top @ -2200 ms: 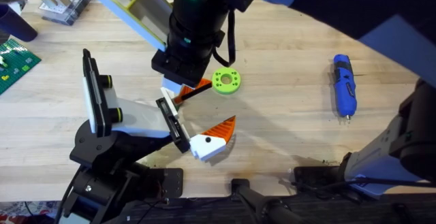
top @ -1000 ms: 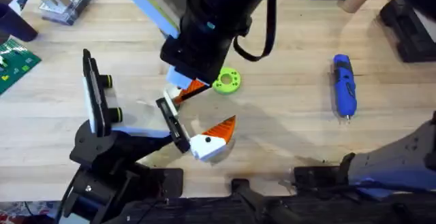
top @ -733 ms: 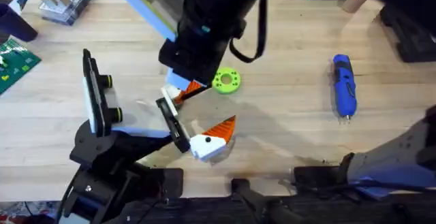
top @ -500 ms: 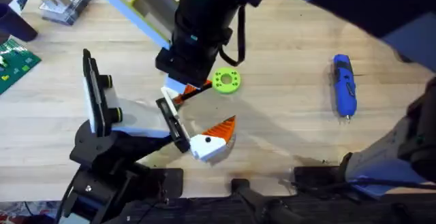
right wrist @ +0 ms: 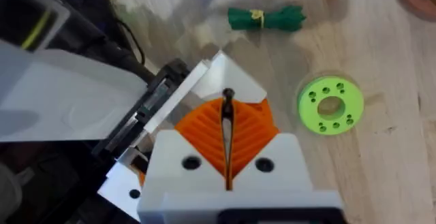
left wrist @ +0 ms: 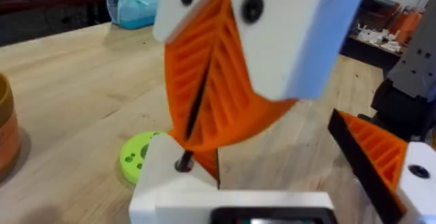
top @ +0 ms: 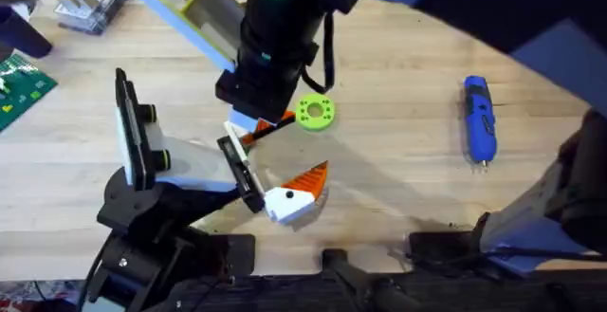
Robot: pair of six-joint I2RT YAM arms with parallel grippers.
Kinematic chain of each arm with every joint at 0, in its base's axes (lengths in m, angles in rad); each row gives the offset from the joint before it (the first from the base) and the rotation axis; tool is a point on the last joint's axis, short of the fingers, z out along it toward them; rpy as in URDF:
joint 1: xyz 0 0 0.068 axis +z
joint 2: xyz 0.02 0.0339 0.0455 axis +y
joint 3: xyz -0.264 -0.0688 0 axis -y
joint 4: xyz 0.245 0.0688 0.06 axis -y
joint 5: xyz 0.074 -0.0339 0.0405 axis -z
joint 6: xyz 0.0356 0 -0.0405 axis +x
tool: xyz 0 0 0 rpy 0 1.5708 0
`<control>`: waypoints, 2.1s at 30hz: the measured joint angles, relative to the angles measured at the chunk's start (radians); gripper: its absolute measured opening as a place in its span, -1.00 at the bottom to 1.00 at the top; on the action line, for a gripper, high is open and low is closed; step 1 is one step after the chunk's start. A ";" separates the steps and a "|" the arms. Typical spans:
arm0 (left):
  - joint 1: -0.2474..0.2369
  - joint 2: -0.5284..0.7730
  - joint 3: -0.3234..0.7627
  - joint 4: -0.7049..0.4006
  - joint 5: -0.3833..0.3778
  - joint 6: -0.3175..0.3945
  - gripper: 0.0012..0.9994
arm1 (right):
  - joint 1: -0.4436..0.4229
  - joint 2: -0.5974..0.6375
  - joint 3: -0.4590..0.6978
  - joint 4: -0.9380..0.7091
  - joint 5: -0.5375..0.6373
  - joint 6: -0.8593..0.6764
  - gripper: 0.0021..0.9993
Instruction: Pick up the gripper from the table and insert it into the empty holder that is missing its gripper. Then pick up a screw, insert it into the mounting hole, and use the screwdriver to tighten it. Finally, clean up the table by picking up the vegetable and placing it into the bucket.
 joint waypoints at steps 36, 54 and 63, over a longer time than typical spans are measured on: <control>0.003 0.002 0.000 0.000 -0.006 -0.015 0.97 | -0.003 0.035 0.000 0.031 0.000 -0.001 -0.98; 0.002 0.006 0.000 -0.001 -0.003 -0.027 0.97 | -0.004 0.035 -0.035 0.055 -0.009 0.000 -0.98; 0.002 0.006 0.000 -0.001 0.004 -0.030 0.97 | -0.004 0.035 -0.035 0.046 -0.012 -0.002 -0.82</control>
